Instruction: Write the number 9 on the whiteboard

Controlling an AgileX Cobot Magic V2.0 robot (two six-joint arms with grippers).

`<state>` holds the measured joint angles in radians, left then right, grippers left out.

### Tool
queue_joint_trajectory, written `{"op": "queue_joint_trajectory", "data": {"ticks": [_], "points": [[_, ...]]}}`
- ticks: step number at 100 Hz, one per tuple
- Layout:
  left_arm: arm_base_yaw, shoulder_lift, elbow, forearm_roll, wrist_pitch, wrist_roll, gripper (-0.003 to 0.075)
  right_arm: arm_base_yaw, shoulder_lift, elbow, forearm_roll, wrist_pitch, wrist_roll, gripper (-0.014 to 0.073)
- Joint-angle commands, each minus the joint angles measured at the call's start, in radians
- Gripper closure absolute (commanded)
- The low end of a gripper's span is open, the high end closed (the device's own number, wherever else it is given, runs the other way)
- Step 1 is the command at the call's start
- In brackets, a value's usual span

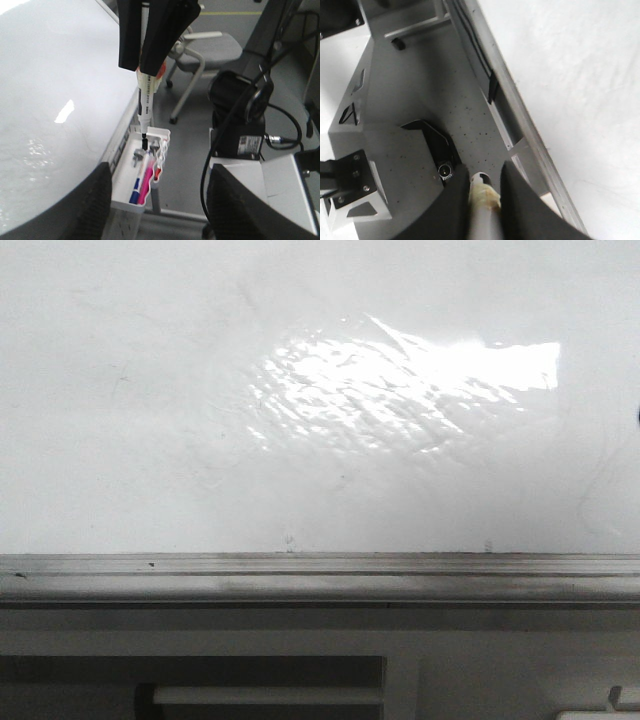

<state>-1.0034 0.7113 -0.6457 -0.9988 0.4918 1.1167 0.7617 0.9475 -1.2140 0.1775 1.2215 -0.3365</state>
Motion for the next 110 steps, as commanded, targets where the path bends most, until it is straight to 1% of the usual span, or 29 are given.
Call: {"op": "queue_joint_trajectory", "data": {"ticks": [1,5,12,19,25,35,41,49,54,57,69,81,84,97,110], "points": [[-0.003,-0.092,-0.005,0.056,-0.1,-0.138,0.0386,0.015,-0.032,-0.049,-0.055,-0.086,0.115,0.0629],[-0.003,-0.127,0.016,0.085,-0.147,-0.183,0.0407,0.024,-0.057,-0.029,-0.092,-0.181,0.177,0.0629],[-0.003,-0.179,0.057,0.11,-0.229,-0.236,0.0447,0.034,-0.103,0.028,-0.166,-0.321,0.229,0.0629],[-0.003,-0.218,0.102,0.102,-0.307,-0.25,0.0479,0.036,-0.148,0.118,-0.239,-0.454,0.271,0.0629],[-0.003,-0.235,0.137,0.087,-0.359,-0.25,0.0505,0.036,-0.181,0.218,-0.296,-0.561,0.275,0.0629],[-0.003,-0.245,0.174,0.082,-0.402,-0.25,0.0548,0.036,-0.216,0.374,-0.405,-0.735,0.275,0.0629],[-0.003,-0.245,0.187,0.082,-0.413,-0.25,0.059,0.036,-0.219,0.448,-0.482,-0.844,0.275,0.063],[-0.003,-0.245,0.2,0.082,-0.422,-0.25,0.0664,0.036,-0.219,0.493,-0.604,-0.97,0.275,0.063],[-0.003,-0.245,0.204,0.082,-0.425,-0.25,0.0715,0.036,-0.215,0.495,-0.647,-1.031,0.275,0.0631],[-0.003,-0.245,0.204,0.082,-0.425,-0.247,0.0741,0.036,-0.21,0.495,-0.658,-1.051,0.275,0.0631],[-0.003,-0.245,0.204,0.082,-0.429,-0.247,0.0741,0.036,-0.2,0.488,-0.649,-1.055,0.275,0.0635],[-0.003,-0.245,0.204,0.082,-0.429,-0.247,0.0741,0.036,-0.186,0.488,-0.535,-1.014,0.275,0.0635],[-0.003,-0.245,0.204,0.082,-0.429,-0.247,0.0741,0.036,-0.186,0.488,-0.525,-1.012,0.275,0.0635],[-0.003,-0.245,0.204,0.082,-0.429,-0.247,0.0741,0.031,-0.186,0.488,-0.533,-1.014,0.275,0.0635],[-0.003,-0.243,0.204,0.082,-0.431,-0.247,0.0741,0.031,-0.168,0.488,-0.579,-0.958,0.275,0.0634]]}}
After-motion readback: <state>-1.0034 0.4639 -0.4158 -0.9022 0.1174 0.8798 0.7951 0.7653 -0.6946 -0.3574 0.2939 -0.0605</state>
